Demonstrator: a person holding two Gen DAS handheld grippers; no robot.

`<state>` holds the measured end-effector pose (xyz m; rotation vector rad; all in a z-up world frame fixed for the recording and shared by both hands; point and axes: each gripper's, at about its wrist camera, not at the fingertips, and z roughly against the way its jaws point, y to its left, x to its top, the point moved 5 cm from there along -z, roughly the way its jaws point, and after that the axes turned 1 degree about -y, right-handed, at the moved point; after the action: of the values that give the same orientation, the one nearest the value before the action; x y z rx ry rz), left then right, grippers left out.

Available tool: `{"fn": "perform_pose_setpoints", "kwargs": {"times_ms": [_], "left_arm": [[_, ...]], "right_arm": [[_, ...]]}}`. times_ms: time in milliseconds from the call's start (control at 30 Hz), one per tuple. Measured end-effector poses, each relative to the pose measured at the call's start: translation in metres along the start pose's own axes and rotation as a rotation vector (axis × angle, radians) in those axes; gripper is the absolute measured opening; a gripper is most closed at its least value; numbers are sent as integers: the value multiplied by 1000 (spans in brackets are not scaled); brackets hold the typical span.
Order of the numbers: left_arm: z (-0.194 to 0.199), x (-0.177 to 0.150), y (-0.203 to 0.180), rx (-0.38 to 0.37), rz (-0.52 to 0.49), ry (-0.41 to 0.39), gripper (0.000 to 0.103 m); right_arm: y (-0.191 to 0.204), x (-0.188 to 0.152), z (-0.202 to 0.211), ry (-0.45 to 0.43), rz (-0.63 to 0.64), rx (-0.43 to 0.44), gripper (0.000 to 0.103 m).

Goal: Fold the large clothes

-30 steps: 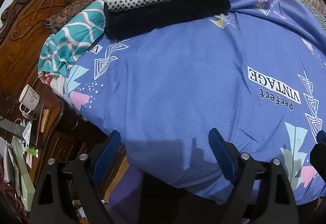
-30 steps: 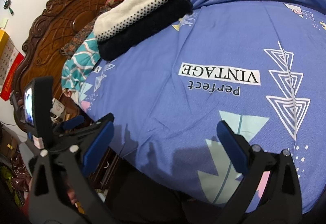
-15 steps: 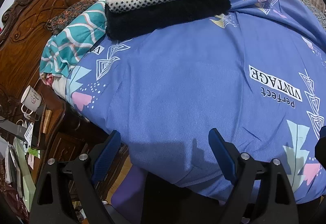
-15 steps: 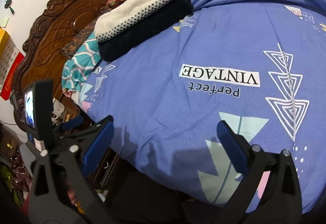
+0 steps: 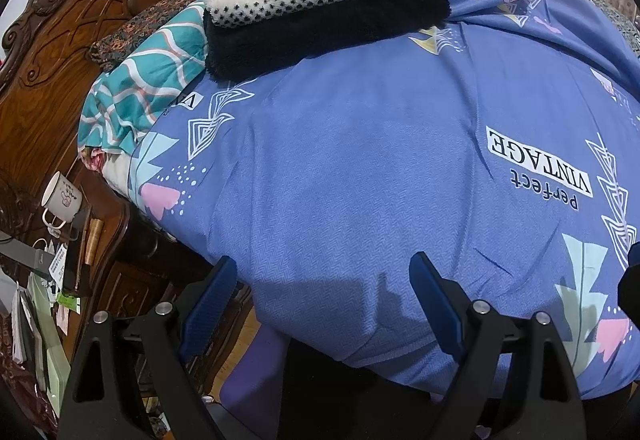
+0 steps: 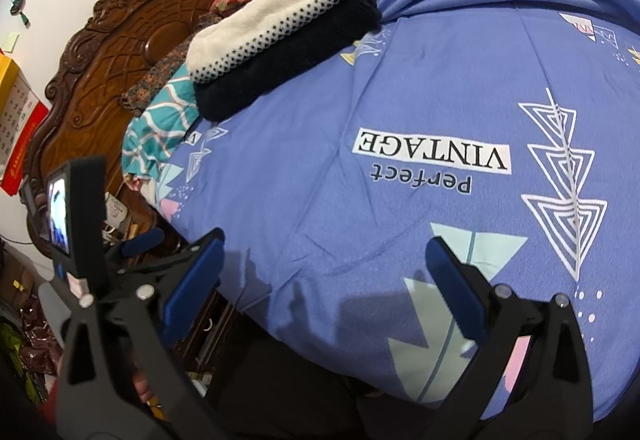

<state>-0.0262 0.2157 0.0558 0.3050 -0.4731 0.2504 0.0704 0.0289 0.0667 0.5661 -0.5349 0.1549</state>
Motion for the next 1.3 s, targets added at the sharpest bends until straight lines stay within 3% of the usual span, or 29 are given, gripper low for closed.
{"fn": "perform_pose_setpoints", "kwargs": {"times_ms": [1300], "left_arm": [[-2, -2, -2, -7, -12, 7, 103]], "right_arm": [[-3, 1, 1, -2, -4, 1, 97]]}}
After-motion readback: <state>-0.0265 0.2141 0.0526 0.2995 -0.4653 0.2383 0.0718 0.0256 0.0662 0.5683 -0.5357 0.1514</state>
